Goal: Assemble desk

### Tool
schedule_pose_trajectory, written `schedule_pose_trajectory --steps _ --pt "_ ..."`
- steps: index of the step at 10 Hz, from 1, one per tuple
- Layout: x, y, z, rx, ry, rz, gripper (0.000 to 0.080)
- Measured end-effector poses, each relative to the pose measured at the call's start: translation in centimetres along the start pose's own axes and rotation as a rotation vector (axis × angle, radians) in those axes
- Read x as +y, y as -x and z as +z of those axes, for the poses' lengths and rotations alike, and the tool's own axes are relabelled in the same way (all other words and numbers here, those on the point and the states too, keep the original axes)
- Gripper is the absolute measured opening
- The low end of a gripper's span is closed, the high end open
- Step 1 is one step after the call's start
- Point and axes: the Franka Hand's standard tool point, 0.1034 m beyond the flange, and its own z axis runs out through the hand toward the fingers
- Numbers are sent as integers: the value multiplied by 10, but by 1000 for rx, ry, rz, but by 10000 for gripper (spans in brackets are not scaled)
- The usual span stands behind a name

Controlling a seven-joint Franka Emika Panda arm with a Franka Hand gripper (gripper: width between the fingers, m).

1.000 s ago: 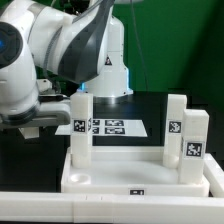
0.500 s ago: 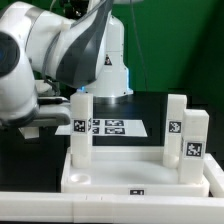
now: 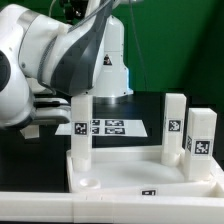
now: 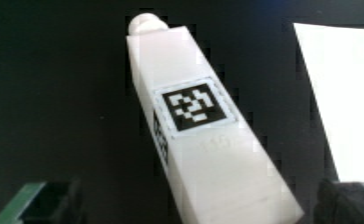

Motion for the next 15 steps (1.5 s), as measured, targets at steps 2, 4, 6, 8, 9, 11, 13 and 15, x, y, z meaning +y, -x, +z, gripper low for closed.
schedule_pose_trajectory --steps 2,4,6,8,9,11,13,15 --pt "6 4 5 1 -14 5 649" --pt "17 10 5 5 -33 33 649" --pt "11 4 3 16 -15 29 649" --pt "14 0 4 27 -8 30 649" --pt "15 -2 3 27 -4 31 649" --pt "14 -4 2 28 -1 29 649" --pt "17 -4 2 15 -3 32 649" --pt "18 -4 2 16 -4 33 634"
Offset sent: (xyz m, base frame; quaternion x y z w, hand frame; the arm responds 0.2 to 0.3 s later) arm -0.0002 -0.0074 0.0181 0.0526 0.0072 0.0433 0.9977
